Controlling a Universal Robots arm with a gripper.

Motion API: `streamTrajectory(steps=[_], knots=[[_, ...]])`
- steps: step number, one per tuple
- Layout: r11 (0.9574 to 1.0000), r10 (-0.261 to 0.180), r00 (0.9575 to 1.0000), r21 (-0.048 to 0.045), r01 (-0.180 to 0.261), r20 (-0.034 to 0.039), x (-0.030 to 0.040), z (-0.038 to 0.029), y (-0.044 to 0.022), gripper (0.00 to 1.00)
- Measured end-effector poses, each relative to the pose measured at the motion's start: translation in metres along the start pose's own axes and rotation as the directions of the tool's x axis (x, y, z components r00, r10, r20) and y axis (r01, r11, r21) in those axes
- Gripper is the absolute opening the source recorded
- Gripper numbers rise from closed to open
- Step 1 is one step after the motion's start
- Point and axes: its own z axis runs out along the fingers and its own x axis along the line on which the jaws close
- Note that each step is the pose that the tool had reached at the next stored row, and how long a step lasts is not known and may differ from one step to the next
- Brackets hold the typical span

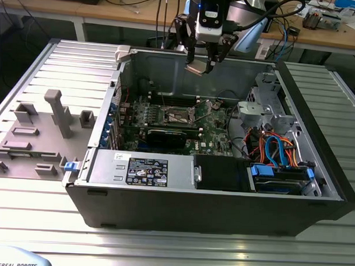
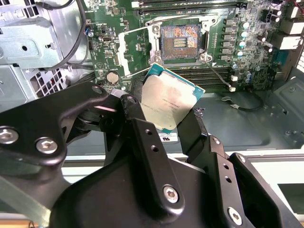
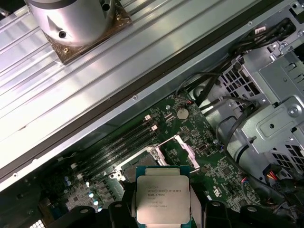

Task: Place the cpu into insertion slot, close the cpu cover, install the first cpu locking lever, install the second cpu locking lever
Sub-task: 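Place the cpu into insertion slot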

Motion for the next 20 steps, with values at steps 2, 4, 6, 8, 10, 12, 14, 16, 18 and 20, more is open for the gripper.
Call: streamTrajectory(steps=[2, 4, 6, 8, 10, 12, 14, 16, 18, 20], knots=[[1.0000, 0.002, 1.0000, 0.0000, -0.002, 0.0001, 0.0000, 0.0000, 0.0000, 0.54], [1.0000, 0.004, 1.0000, 0.0000, -0.004, 0.0003, 0.0000, 0.0000, 0.0000, 0.54], [1.0000, 0.006, 1.0000, -0.0002, -0.006, 0.0005, 0.0000, 0.0001, 0.0000, 0.54], [0.9999, 0.017, 0.9999, -0.0004, -0.017, 0.0015, 0.0000, 0.0004, 0.0000, 0.54], [0.9991, 0.043, 0.9991, -0.0006, -0.043, 0.0041, 0.0000, 0.0010, -0.0001, 0.54], [0.9986, 0.054, 0.9985, -0.0004, -0.054, 0.0052, 0.0000, 0.0013, -0.0003, 0.54], [0.9983, 0.058, 0.9983, -0.0006, -0.058, 0.0056, 0.0000, 0.0017, -0.0008, 0.54], [0.9973, 0.073, 0.9973, -0.0009, -0.073, 0.0071, 0.0000, 0.0024, -0.0009, 0.54], [0.9948, 0.102, 0.9947, -0.0015, -0.102, 0.0097, 0.0000, 0.0029, -0.0010, 0.54], [0.9907, 0.136, 0.9906, -0.0026, -0.136, 0.0127, 0.0000, 0.0033, -0.0010, 0.54]])
